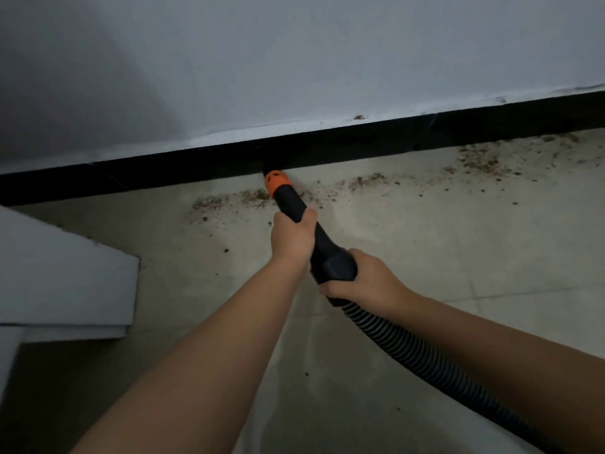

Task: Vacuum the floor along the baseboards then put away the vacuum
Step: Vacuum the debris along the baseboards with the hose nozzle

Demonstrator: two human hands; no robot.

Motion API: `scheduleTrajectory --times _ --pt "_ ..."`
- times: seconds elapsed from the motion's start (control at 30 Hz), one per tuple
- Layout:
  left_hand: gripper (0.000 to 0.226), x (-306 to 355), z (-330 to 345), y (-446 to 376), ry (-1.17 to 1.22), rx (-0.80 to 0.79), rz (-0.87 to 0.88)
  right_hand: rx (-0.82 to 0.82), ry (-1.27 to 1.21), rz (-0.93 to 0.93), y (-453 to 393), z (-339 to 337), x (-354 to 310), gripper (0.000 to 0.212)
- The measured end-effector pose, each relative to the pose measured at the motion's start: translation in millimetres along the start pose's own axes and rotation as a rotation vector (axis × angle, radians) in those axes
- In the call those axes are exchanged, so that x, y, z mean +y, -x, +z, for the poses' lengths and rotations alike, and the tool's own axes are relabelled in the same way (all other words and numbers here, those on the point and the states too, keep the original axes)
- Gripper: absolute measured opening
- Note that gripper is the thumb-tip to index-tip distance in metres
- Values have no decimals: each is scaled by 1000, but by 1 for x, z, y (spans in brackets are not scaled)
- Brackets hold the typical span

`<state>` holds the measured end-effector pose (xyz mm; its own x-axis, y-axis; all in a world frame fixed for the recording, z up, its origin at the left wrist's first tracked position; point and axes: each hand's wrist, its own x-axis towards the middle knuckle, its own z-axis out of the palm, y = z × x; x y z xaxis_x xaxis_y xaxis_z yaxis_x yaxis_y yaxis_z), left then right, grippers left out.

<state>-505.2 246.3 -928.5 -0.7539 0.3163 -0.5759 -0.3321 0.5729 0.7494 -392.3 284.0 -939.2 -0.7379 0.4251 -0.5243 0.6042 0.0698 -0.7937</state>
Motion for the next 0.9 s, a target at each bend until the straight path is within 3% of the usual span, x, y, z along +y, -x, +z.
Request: scheduleTrajectory --times 0.37,0.53,0.9 --pt "41 -19 -97 -22 176 203 64 -108 90 -108 -27 76 -61 37" --pt "40 -31 -131 -29 247 276 -17 -195 121 -114 -27 104 -81 35" --pt "37 -44 -147 -36 288 228 -58 -200 98 -62 -21 124 -87 36"
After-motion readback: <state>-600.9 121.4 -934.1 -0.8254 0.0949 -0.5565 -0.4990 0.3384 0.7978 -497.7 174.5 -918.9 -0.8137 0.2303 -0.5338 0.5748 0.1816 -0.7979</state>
